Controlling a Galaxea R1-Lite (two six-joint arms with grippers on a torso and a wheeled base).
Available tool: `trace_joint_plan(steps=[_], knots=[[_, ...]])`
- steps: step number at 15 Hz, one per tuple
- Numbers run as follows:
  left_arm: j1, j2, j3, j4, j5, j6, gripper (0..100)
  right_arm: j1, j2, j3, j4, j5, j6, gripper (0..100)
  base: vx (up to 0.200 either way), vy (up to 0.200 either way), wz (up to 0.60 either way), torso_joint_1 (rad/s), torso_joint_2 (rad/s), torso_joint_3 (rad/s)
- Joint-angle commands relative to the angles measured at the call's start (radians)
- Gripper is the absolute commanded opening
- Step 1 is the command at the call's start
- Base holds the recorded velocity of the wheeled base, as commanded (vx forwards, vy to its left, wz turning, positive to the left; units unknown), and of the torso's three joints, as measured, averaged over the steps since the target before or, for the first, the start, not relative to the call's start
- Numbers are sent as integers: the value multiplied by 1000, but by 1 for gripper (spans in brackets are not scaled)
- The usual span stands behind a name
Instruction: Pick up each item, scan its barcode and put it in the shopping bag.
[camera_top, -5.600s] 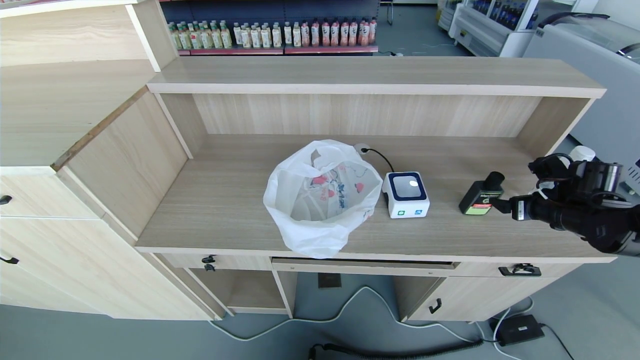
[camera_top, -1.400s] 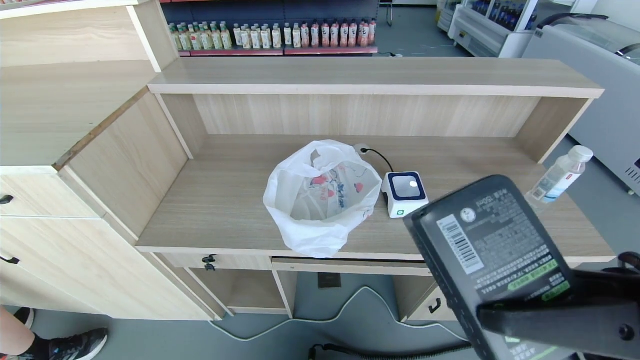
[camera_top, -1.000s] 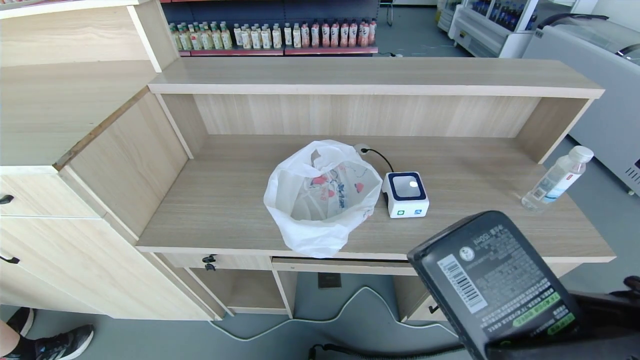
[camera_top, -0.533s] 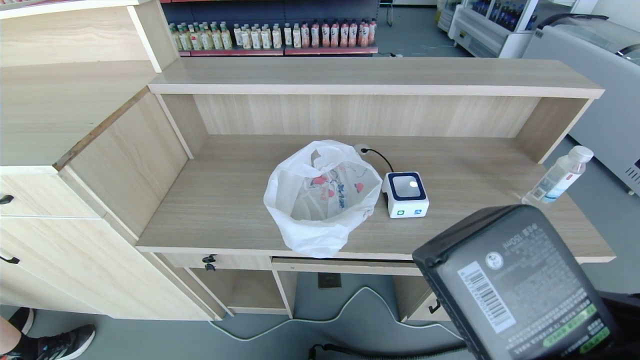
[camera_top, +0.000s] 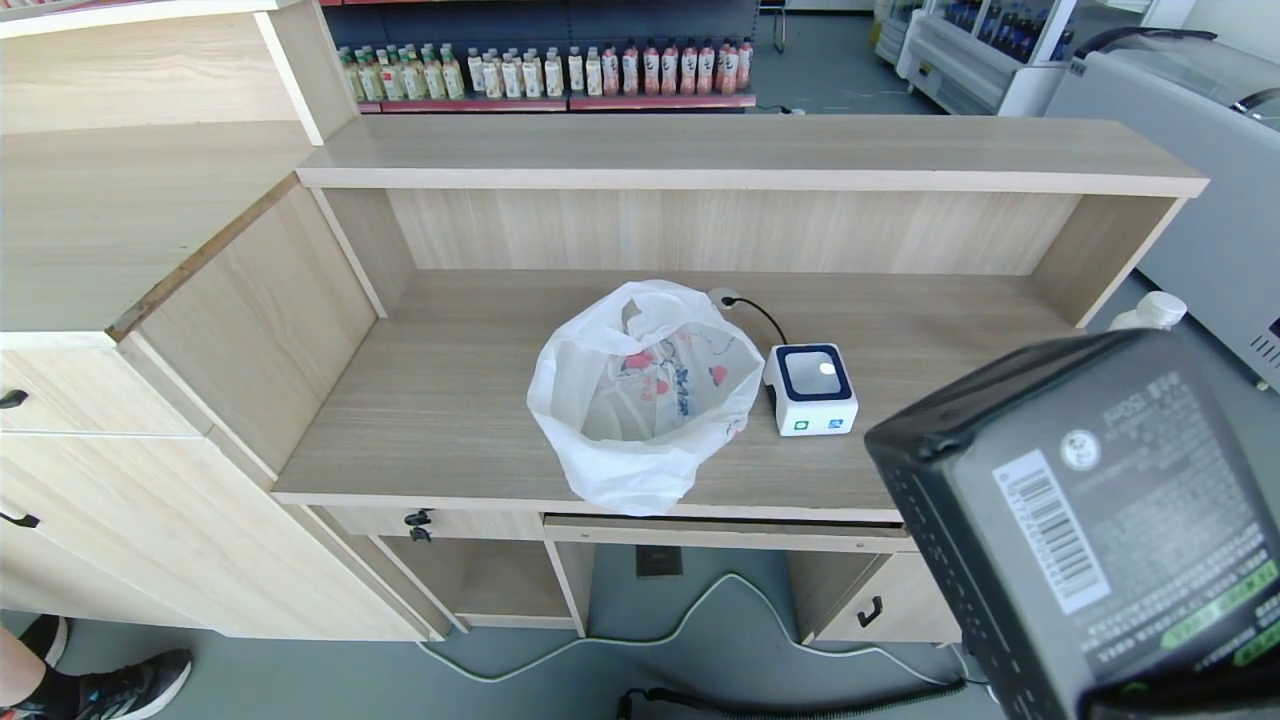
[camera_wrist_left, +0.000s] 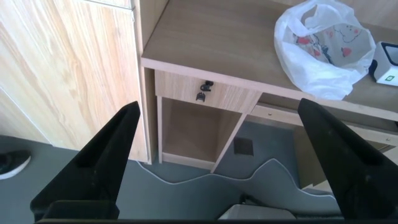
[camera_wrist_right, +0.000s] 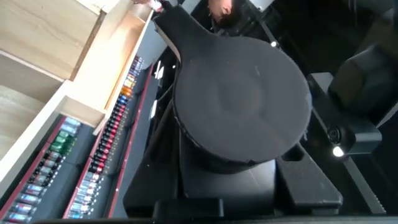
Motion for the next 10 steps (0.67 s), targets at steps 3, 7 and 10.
trace_joint_plan(steps=[3,7,10], knots=[[0,0,-1,-1,0,-1,100,-3,1,1,0,11,0,0,0,0,0,0,0,0],[0,0,0,-1,0,-1,100,-4,-2,1,2,12,0,0,0,0,0,0,0,0],[0,0,0,-1,0,-1,100,-12,-8,6,2,12,-2,0,0,0,0,0,0,0]])
